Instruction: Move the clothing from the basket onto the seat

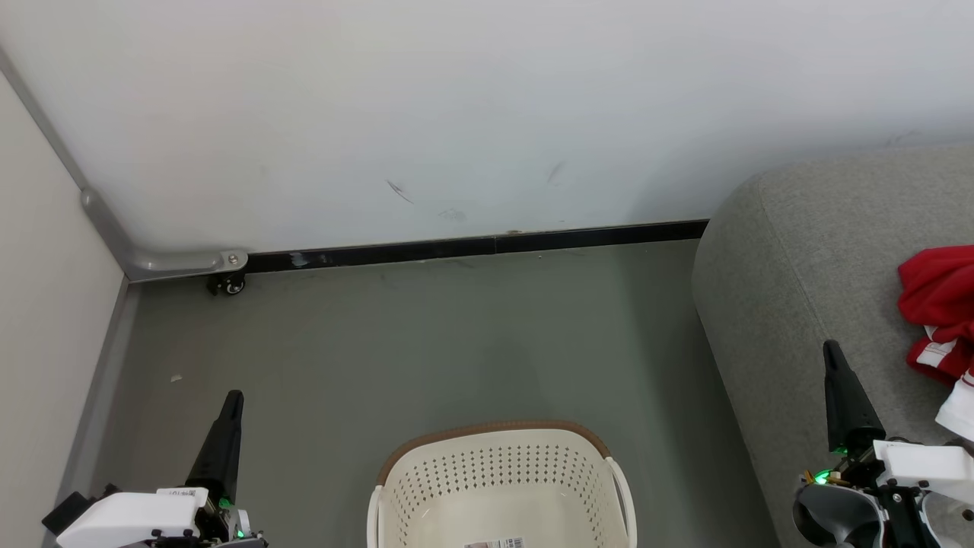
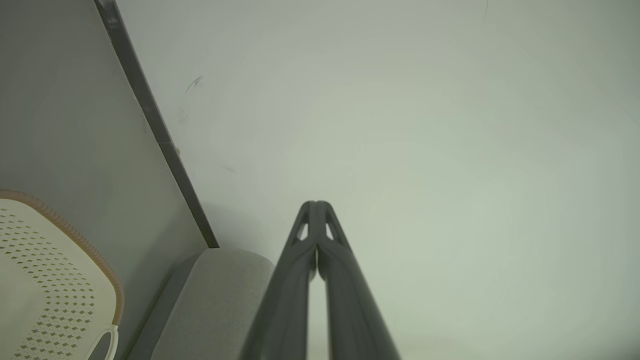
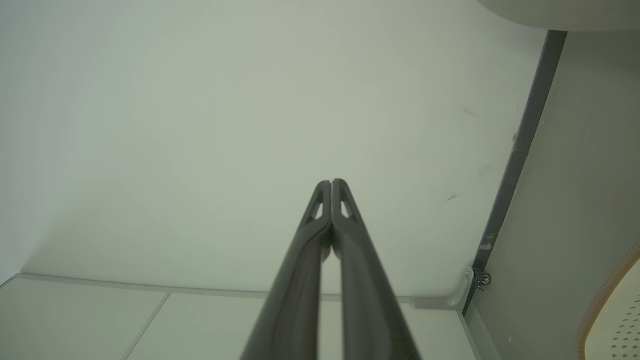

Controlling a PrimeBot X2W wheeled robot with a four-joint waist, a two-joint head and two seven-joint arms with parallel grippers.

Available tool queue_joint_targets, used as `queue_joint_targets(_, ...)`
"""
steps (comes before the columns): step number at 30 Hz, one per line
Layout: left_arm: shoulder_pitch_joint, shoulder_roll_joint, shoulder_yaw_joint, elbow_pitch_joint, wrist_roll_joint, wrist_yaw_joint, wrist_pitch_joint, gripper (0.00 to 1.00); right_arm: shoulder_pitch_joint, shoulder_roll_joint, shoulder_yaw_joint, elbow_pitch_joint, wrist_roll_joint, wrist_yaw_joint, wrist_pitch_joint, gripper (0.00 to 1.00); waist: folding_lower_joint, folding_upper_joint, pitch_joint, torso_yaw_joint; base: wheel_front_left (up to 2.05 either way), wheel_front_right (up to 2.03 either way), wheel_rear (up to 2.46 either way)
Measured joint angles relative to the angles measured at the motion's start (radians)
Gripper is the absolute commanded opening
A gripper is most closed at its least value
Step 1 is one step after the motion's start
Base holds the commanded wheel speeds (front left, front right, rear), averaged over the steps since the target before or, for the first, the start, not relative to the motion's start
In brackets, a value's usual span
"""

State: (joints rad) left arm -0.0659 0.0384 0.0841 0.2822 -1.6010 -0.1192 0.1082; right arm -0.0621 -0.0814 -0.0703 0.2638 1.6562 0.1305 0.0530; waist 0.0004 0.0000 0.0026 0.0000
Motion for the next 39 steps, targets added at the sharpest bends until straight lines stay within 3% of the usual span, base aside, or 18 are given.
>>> queue_joint_targets(39,0.0,0.0,0.0,0.002,0.0,0.0,0.0,0.0,0.0,0.0,-0.007,0.0,0.0,0.0,0.007,0.0,-0.0001,0.0,0.0,0.0,0.0,0.0,0.0)
